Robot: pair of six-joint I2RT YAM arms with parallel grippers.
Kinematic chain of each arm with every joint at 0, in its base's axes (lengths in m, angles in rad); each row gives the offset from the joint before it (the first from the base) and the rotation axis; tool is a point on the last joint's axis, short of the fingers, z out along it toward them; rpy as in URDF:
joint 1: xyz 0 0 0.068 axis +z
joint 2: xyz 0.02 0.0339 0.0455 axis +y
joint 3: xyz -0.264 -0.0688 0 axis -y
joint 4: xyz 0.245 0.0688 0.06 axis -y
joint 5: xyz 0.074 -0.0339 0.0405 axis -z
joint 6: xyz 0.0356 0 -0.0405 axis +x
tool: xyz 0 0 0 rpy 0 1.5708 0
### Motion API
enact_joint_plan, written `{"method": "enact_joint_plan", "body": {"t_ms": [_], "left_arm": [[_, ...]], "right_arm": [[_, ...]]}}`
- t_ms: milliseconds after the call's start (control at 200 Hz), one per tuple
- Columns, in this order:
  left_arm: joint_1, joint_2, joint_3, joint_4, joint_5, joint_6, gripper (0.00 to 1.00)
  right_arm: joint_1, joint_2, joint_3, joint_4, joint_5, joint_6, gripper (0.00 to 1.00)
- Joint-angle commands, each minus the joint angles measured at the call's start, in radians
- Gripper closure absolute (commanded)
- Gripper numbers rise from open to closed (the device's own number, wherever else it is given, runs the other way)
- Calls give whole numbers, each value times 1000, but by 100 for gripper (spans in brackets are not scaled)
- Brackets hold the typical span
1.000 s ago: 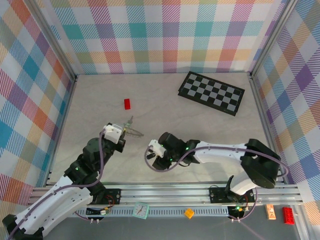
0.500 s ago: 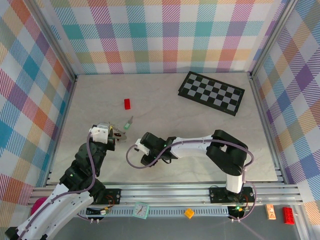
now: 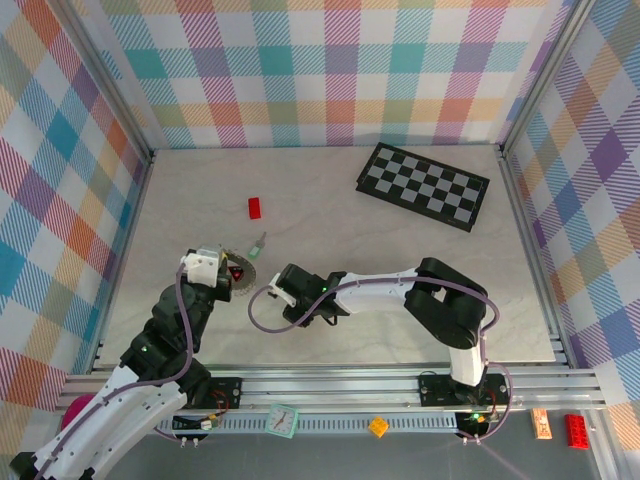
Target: Put the keys on the keyring
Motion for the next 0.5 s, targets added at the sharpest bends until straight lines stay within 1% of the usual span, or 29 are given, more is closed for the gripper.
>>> {"method": "enact_joint_plan", "body": {"t_ms": [0, 30, 135, 275, 335, 430, 495], "left_arm": [[6, 2, 19, 19, 22, 9, 100], [6, 5, 22, 17, 31, 12, 100], [6, 24, 36, 5, 69, 18, 100], [6, 64, 50, 0, 153, 30, 100], [6, 83, 55, 6, 235, 40, 100], [6, 120, 62, 33, 365, 41, 100], [6, 159, 70, 48, 435, 43, 100]], "right_arm": [[7, -5, 0, -31, 31, 15, 78], [7, -14, -8, -32, 32, 16, 82], [5, -50, -38, -47, 38, 23, 90], [-15, -112, -97, -73, 34, 53, 95], [-34, -151, -138, -77, 15, 74, 96], [-82, -221, -215, -71, -54, 110, 99], [-115, -267, -261, -71, -92, 124, 100]]}}
